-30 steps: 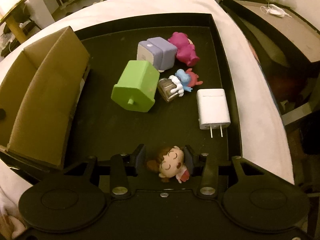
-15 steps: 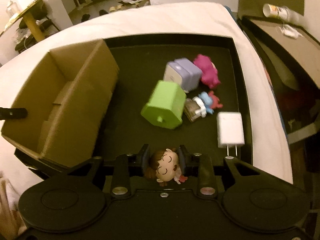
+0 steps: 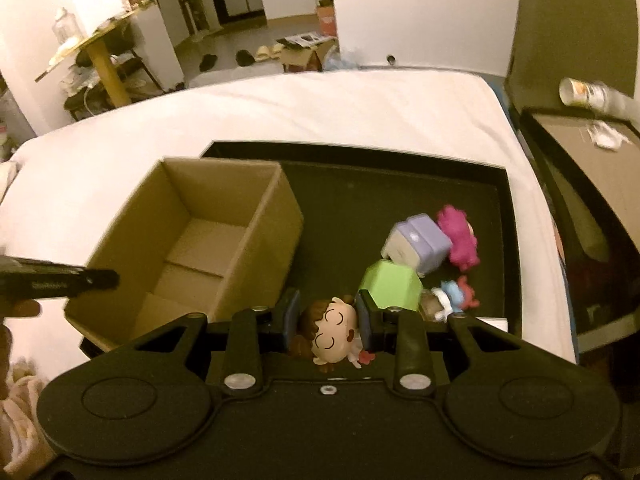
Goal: Organize rigid objects
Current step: 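Lift the doll with the right gripper and carry it over the box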
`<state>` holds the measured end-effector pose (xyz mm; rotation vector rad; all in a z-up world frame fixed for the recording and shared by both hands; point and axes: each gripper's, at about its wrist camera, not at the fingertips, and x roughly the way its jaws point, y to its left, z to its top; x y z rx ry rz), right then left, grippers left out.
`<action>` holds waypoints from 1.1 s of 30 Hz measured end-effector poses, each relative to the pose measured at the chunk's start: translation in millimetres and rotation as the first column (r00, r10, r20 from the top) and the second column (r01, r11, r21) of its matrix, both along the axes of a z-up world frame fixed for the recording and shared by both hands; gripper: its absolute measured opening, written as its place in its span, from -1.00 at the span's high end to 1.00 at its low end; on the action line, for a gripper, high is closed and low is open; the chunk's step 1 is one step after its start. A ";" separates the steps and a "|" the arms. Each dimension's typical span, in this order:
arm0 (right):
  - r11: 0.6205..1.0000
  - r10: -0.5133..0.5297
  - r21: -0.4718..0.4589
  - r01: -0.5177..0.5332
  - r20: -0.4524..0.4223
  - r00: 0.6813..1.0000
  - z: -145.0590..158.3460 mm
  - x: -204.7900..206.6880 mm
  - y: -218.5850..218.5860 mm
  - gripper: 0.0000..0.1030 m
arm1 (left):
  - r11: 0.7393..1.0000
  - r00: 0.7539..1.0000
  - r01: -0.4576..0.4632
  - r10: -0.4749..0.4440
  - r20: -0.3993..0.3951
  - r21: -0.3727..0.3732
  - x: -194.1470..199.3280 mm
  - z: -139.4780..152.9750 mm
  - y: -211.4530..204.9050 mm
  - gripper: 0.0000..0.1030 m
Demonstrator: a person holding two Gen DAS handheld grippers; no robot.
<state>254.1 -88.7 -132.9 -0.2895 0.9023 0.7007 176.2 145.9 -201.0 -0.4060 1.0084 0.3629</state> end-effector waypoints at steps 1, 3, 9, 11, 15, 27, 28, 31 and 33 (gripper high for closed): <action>1.000 0.005 0.004 -0.005 0.002 1.000 2.4 -0.9 2.3 0.41 | 1.000 1.000 -0.002 0.002 0.000 -0.004 0.5 -0.8 0.8 0.77; 1.000 0.018 0.012 -0.018 0.006 1.000 6.4 -1.7 7.6 0.41 | 1.000 1.000 -0.004 0.004 -0.002 -0.011 1.5 -2.4 2.8 0.77; 0.998 0.050 0.024 -0.050 0.025 0.998 14.5 -4.6 22.9 0.41 | 1.000 1.000 -0.003 0.003 -0.015 -0.014 5.9 -8.4 4.2 0.76; 0.998 0.061 0.027 -0.062 0.025 0.998 15.7 -5.4 27.6 0.41 | 1.000 1.000 -0.005 0.005 -0.018 -0.016 7.0 -10.0 5.2 0.76; 0.995 0.091 0.032 -0.091 0.024 0.996 16.6 -8.7 39.8 0.41 | 1.000 1.000 -0.003 0.003 -0.027 -0.013 9.9 -13.7 6.1 0.75; 0.975 0.221 0.002 -0.222 0.030 0.975 9.0 -19.1 81.4 0.41 | 1.000 0.999 0.010 -0.010 -0.050 0.001 16.4 -20.1 4.0 0.76; 0.972 0.234 -0.005 -0.234 0.034 0.972 7.1 -20.2 84.4 0.41 | 1.000 0.998 0.018 -0.017 -0.054 0.007 16.9 -20.7 3.3 0.76; 0.959 0.283 -0.025 -0.282 0.032 0.959 -0.6 -21.8 93.2 0.41 | 0.999 0.997 0.038 -0.036 -0.065 0.021 18.3 -21.4 1.3 0.76; 0.949 0.313 -0.045 -0.311 0.039 0.949 -4.6 -22.9 99.5 0.41 | 0.999 0.997 0.030 -0.029 -0.071 0.013 20.8 -22.7 3.1 0.76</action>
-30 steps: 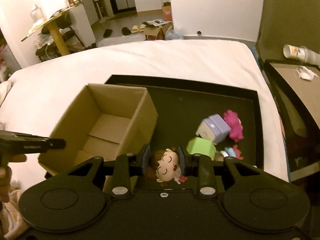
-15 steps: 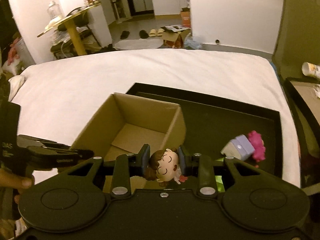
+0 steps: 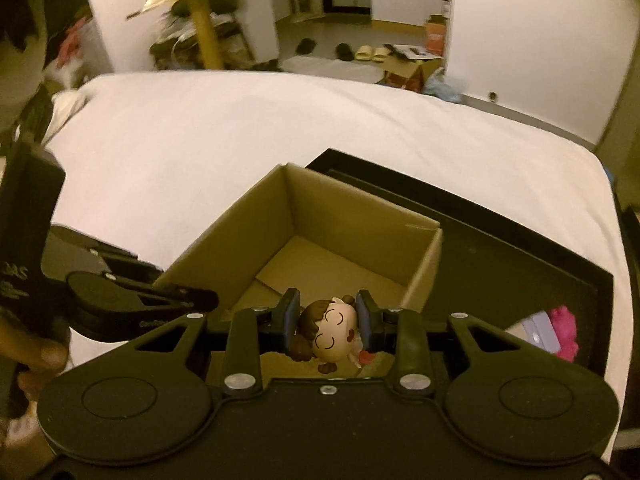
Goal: Organize rigid objects
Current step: 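Lift the doll with the right gripper and carry it over the box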
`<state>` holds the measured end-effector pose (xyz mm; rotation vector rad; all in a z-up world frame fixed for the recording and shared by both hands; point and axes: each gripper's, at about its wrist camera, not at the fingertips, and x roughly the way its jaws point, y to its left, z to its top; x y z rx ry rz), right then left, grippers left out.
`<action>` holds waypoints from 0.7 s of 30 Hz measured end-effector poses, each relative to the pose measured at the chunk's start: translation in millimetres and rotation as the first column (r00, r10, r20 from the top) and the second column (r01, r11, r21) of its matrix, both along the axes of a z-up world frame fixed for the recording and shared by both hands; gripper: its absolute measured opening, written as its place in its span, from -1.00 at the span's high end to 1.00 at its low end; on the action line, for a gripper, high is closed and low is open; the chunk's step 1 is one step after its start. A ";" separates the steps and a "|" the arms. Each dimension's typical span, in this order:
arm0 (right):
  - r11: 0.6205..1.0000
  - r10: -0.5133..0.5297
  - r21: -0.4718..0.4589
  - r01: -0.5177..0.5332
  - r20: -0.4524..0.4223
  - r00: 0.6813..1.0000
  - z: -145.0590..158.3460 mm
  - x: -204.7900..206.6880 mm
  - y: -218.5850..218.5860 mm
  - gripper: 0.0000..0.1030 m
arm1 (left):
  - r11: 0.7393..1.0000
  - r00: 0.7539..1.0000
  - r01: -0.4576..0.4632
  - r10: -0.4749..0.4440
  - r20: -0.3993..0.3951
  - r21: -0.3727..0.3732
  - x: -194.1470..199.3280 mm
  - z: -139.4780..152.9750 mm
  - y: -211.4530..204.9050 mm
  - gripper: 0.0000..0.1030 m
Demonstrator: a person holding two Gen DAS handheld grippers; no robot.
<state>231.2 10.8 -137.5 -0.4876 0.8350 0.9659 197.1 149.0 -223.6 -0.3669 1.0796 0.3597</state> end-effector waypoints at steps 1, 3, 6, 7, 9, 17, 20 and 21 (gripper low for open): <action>1.000 0.019 -0.010 -0.019 0.010 1.000 -2.4 -0.7 3.8 0.41 | 1.000 1.000 -0.001 0.001 -0.002 0.004 0.7 -0.2 0.1 0.77; 0.998 0.051 -0.025 -0.050 0.030 0.998 -4.9 -2.2 9.9 0.41 | 1.000 1.000 0.003 -0.003 -0.005 0.012 1.3 -1.4 -1.2 0.77; 0.990 0.128 -0.065 -0.123 0.079 0.989 -9.7 -7.7 19.9 0.41 | 1.000 1.000 0.004 -0.004 -0.007 0.016 1.2 -1.4 -1.4 0.77; 0.987 0.149 -0.074 -0.143 0.085 0.985 -11.2 -9.6 21.4 0.41 | 1.000 1.000 0.001 -0.001 -0.008 0.013 1.6 -1.7 -0.7 0.77; 0.975 0.206 -0.101 -0.196 0.107 0.973 -15.6 -13.5 27.3 0.41 | 1.000 1.000 0.001 -0.001 -0.008 0.010 1.0 -1.5 -0.9 0.77; 0.905 0.414 -0.177 -0.386 0.168 0.894 -28.3 -30.5 43.6 0.40 | 1.000 1.000 0.018 -0.017 -0.019 0.013 4.1 -2.2 -1.4 0.77; 0.879 0.467 -0.209 -0.429 0.192 0.863 -30.8 -37.2 44.5 0.40 | 1.000 1.000 0.018 -0.018 -0.020 0.010 4.6 -2.4 -0.2 0.77; 0.868 0.487 -0.221 -0.445 0.199 0.851 -31.7 -38.8 44.3 0.40 | 1.000 1.000 0.017 -0.017 -0.020 0.009 4.9 -2.5 0.1 0.77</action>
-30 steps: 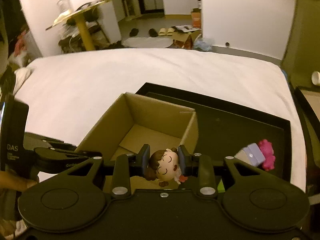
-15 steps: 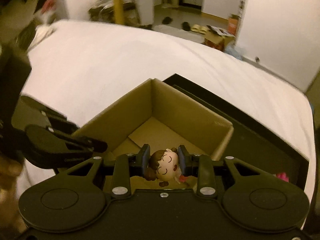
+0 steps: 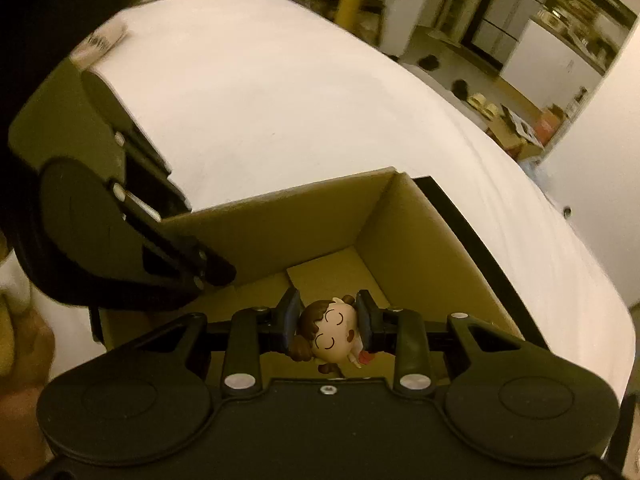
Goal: Organize rigid objects
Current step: 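Lift the doll with the right gripper and carry it over the box, then open the right gripper to drop the doll into the box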
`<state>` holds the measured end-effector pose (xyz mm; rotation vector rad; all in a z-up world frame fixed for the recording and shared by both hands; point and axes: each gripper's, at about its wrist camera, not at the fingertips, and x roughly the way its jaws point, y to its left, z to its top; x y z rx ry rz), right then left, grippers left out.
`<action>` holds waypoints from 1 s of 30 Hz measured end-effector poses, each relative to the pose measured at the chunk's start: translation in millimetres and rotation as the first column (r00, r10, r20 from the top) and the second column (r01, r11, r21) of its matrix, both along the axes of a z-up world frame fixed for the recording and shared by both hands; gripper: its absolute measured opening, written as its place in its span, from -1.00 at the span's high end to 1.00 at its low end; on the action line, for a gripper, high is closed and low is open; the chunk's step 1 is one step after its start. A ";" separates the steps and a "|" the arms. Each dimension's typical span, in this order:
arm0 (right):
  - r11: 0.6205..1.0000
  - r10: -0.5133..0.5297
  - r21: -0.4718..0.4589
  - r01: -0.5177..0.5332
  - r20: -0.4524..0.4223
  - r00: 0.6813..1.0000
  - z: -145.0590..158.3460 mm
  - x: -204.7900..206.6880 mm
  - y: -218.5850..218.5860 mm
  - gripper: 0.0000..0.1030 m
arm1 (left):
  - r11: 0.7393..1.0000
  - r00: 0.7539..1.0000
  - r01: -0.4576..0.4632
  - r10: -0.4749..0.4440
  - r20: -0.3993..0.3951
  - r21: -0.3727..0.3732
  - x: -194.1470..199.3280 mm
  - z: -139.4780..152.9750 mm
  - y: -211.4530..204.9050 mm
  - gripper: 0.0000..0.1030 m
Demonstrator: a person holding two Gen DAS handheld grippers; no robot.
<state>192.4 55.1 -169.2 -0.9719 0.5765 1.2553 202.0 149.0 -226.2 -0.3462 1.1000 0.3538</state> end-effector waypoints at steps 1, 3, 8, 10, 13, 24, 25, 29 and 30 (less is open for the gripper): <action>1.000 0.021 -0.009 -0.021 0.015 1.000 -1.1 -1.5 -0.2 0.40 | 1.000 1.000 0.000 0.000 0.000 0.000 0.2 0.1 0.0 0.77; 0.997 0.067 -0.031 -0.066 0.044 0.997 -4.0 -4.4 1.1 0.40 | 1.000 1.000 0.004 -0.004 -0.001 0.002 0.7 -0.1 0.0 0.76; 0.982 0.187 -0.061 -0.181 0.110 0.976 -9.4 -20.5 -0.4 0.40 | 1.000 1.000 0.008 -0.008 -0.002 0.000 0.7 -1.1 0.0 0.76; 0.971 0.235 -0.075 -0.226 0.143 0.961 -11.5 -27.1 -2.4 0.40 | 1.000 1.000 0.008 -0.008 -0.001 -0.003 0.6 -2.0 1.0 0.76; 0.957 0.288 -0.088 -0.276 0.177 0.941 -12.6 -37.5 -1.8 0.40 | 1.000 1.000 0.011 -0.011 0.000 -0.005 0.6 -2.6 1.8 0.76; 0.952 0.305 -0.058 -0.300 0.235 0.923 -6.5 -41.6 -14.7 0.39 | 1.000 1.000 0.001 -0.001 0.004 -0.009 0.2 -2.6 2.4 0.75; 0.956 0.293 -0.052 -0.289 0.228 0.928 -4.2 -40.2 -16.2 0.38 | 1.000 1.000 0.001 -0.001 0.004 -0.009 0.2 -2.5 2.4 0.75; 0.973 0.229 -0.023 -0.229 0.202 0.952 4.4 -30.7 -24.5 0.31 | 1.000 1.000 0.000 0.000 0.002 -0.007 -0.3 -2.2 1.6 0.75; 0.978 0.206 -0.014 -0.207 0.194 0.959 7.8 -29.3 -28.4 0.29 | 1.000 1.000 0.000 0.000 0.001 -0.008 -0.2 -2.0 1.9 0.75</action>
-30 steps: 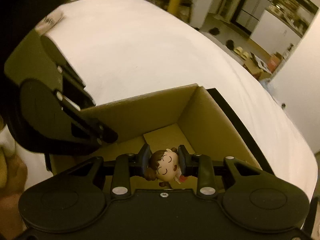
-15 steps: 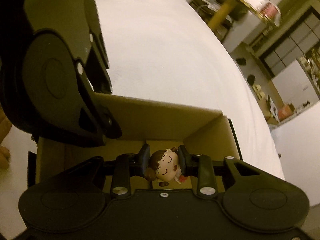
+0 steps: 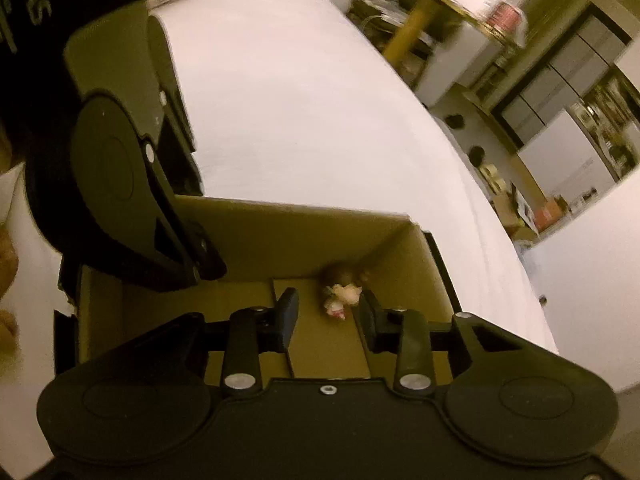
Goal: Organize rigid objects
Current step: 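Open the right gripper to drop the doll into the box, then move the right gripper back to the tray toward the green block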
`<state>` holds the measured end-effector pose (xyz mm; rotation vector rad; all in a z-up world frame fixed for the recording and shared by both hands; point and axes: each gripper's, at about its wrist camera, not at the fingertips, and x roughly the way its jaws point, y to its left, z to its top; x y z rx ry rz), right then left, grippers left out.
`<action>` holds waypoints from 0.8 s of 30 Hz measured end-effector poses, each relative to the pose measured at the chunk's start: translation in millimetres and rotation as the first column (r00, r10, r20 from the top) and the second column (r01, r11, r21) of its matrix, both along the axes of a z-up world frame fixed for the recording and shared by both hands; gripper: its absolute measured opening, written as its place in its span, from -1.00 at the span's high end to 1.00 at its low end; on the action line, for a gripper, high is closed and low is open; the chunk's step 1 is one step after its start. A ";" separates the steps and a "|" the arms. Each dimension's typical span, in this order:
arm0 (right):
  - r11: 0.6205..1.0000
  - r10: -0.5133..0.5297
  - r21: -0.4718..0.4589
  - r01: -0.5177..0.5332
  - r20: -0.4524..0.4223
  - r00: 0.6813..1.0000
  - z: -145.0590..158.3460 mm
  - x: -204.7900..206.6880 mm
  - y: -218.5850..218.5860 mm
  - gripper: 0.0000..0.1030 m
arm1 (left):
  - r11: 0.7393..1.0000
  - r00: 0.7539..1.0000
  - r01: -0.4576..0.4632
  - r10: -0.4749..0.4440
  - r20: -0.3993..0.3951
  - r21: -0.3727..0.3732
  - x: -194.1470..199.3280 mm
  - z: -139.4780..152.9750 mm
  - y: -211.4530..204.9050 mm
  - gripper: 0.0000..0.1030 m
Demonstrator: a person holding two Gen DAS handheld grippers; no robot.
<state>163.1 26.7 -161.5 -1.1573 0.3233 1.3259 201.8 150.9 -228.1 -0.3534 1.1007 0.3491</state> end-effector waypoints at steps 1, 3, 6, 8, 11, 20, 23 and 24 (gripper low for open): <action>1.000 -0.022 0.008 0.022 -0.014 1.000 3.5 2.0 -3.0 0.24 | 1.000 1.000 0.002 -0.002 -0.002 0.002 0.5 0.4 0.0 0.75; 0.998 -0.058 0.036 0.059 -0.034 0.998 10.1 6.4 -8.7 0.04 | 1.000 1.000 0.009 -0.009 -0.007 0.010 1.9 1.3 -0.8 0.75; 0.991 -0.113 0.066 0.117 -0.060 0.992 20.0 10.4 -21.1 -0.12 | 1.000 1.000 0.015 -0.015 -0.015 0.015 5.0 2.3 -2.1 0.75; 0.985 -0.149 0.079 0.156 -0.089 0.985 26.1 14.6 -26.9 -0.14 | 1.000 1.000 0.018 -0.017 -0.020 0.021 6.6 2.8 -2.6 0.75; 0.970 -0.204 0.105 0.218 -0.130 0.970 34.9 25.3 -30.1 -0.24 | 0.999 0.999 0.027 -0.026 -0.031 0.032 8.3 4.1 -5.7 0.75; 0.913 -0.342 0.147 0.380 -0.230 0.911 47.0 49.0 -60.8 -0.37 | 0.997 0.996 0.060 -0.056 -0.070 0.055 16.6 4.9 -12.2 0.75; 0.893 -0.375 0.157 0.423 -0.262 0.889 48.6 56.3 -70.5 -0.37 | 0.995 0.993 0.080 -0.075 -0.089 0.058 20.0 2.0 -14.2 0.75; 0.884 -0.392 0.156 0.441 -0.268 0.880 48.4 59.3 -73.9 -0.37 | 0.995 0.993 0.081 -0.076 -0.094 0.052 21.1 1.3 -13.5 0.75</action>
